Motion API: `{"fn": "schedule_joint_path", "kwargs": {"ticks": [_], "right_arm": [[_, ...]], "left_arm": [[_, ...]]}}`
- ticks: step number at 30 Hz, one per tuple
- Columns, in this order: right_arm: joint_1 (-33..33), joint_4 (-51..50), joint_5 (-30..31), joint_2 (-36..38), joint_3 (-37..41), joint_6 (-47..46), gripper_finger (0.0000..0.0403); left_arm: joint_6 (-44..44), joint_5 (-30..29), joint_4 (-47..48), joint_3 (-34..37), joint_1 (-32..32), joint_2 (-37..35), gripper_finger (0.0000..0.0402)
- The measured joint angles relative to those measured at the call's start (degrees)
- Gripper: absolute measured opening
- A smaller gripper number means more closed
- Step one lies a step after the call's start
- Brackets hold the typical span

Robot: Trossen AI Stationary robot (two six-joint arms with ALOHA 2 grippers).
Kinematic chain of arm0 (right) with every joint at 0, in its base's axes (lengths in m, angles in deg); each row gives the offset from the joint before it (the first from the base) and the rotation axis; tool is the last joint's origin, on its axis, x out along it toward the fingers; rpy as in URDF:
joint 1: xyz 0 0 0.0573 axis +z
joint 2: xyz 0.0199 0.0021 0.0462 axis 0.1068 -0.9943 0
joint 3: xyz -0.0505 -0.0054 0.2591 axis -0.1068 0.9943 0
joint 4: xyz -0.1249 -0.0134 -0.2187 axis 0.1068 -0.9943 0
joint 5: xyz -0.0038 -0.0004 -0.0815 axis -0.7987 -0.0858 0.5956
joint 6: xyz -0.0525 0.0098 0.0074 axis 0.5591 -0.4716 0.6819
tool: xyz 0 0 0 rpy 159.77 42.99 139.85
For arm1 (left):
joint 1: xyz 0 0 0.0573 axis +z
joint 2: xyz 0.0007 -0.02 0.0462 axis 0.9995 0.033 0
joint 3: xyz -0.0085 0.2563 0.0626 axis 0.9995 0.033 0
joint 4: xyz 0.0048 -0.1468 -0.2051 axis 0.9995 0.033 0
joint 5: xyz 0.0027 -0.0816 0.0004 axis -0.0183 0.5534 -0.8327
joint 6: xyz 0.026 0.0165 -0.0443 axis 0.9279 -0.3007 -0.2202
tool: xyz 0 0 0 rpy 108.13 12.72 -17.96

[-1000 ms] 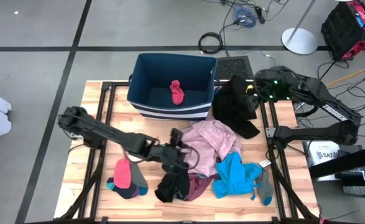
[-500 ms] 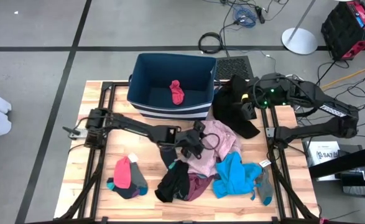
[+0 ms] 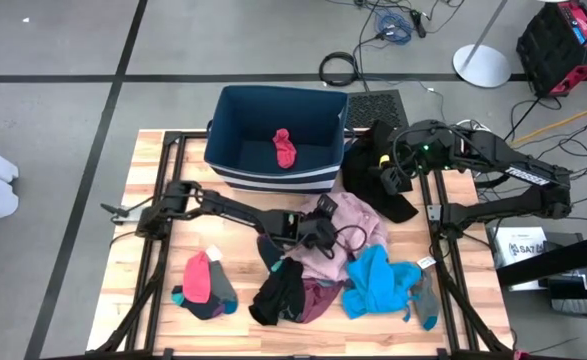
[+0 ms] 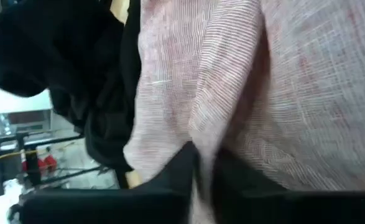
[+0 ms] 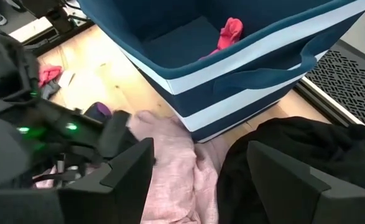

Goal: Sort clothes
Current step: Move the pink polo shirt to the top left of the table

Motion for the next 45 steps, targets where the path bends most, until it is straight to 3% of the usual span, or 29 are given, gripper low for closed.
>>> {"fn": "schedule_joint_path", "kwargs": {"ticks": [7, 12, 17, 22, 26, 33, 39, 41, 45], "right_arm": [[0.0, -0.1, 1.3, 0.0, 0.0, 1.4, 0.0247], [0.0, -0.1, 1.3, 0.1, 0.0, 2.7, 0.0247], [0.0, 0.0, 1.5, 0.1, 0.0, 4.5, 0.0247], [0.0, 1.1, 1.4, 0.1, 0.0, 5.5, 0.0247], [0.0, 1.9, 1.4, 0.1, 0.0, 5.7, 0.0247], [0.0, 2.3, 1.4, 0.1, 0.0, 5.7, 0.0247], [0.0, 2.4, 1.4, 0.1, 0.0, 5.9, 0.0247], [0.0, 2.6, 1.4, 0.1, 0.0, 6.0, 0.0247], [0.0, 3.2, 1.4, 0.1, 0.0, 6.5, 0.0247]], "left_arm": [[-3.3, -9.0, 5.6, 0.0, -4.3, -5.7, 0.0006], [-16.9, -15.6, 22.4, 0.0, -8.1, -15.0, 0.0003], [-29.2, -27.3, 38.9, 0.0, -13.6, -25.8, 0.0002], [-41.4, -31.1, 47.6, 0.0, -17.8, -36.2, 0.0001], [-45.9, -34.9, 48.7, 0.0, -20.2, -43.5, 0.0001], [-46.0, -45.4, 45.8, 0.0, -24.4, -54.2, 0.0001], [-45.9, -49.0, 41.6, 0.0, -29.2, -60.6, 0.0], [-44.0, -49.0, 39.5, 0.0, -31.5, -62.1, 0.0], [-36.1, -41.0, 33.9, 0.0, -36.0, -63.9, 0.0]]}}
